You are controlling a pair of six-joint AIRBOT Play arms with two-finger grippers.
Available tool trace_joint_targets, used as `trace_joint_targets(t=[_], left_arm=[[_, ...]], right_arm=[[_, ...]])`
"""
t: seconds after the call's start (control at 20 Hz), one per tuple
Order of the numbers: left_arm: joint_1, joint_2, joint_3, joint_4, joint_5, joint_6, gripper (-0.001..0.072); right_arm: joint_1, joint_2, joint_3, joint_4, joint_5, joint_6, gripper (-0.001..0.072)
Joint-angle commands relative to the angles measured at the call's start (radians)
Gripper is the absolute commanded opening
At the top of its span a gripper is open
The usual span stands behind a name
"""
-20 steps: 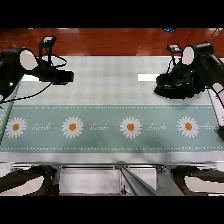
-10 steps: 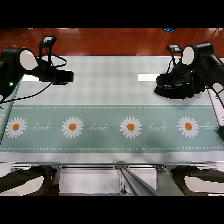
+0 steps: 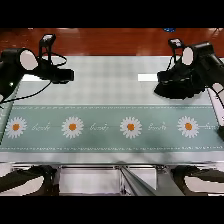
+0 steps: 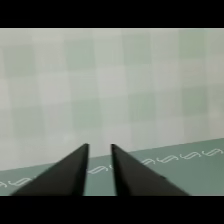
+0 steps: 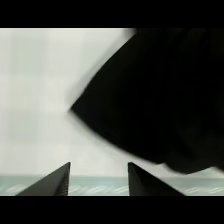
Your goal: Fold the shirts.
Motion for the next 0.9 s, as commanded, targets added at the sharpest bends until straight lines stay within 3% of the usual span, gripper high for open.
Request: trace_joint_targets(t=[0.0,0.1,0.25,0.3,0.45,0.7,0.75,0.8,0.85], left_arm=[[0.002,-0.028,-0.003,0.135,0.143,0.002,0.0507],[0.017,-0.058,-0.003,0.158,0.157,0.001,0.0506],[0.021,-0.089,-0.003,0.153,0.159,-0.009,0.0506],[0.018,-0.099,-0.003,0.152,0.158,-0.009,0.0506],[0.014,-0.121,-0.004,0.146,0.146,-0.009,0.0506],[0.015,-0.131,-0.003,0.081,0.140,-0.009,0.0506],[0.015,-0.131,-0.003,0.067,0.129,-0.010,0.0506],[0.017,-0.130,-0.001,0.027,0.109,-0.010,0.0506],[0.021,-0.127,0.003,-0.023,0.089,-0.008,0.0506]], right_arm=[[-0.035,-0.001,0.000,-0.329,-0.088,0.167,0.0418],[-0.123,-0.006,0.000,-0.327,-0.139,0.231,0.0418],[-0.275,-0.059,-0.002,-0.183,-0.202,0.257,0.0417],[-0.317,-0.087,-0.002,-0.110,-0.212,0.244,0.0417],[-0.386,-0.187,-0.002,0.137,-0.232,0.077,0.0416],[-0.388,-0.320,-0.002,0.207,-0.223,0.023,0.0412],[-0.388,-0.332,-0.002,0.216,-0.213,0.023,0.0390],[-0.388,-0.333,-0.002,0.219,-0.204,0.015,0.0292],[-0.388,-0.331,0.002,0.229,-0.192,-0.016,0.0137]])
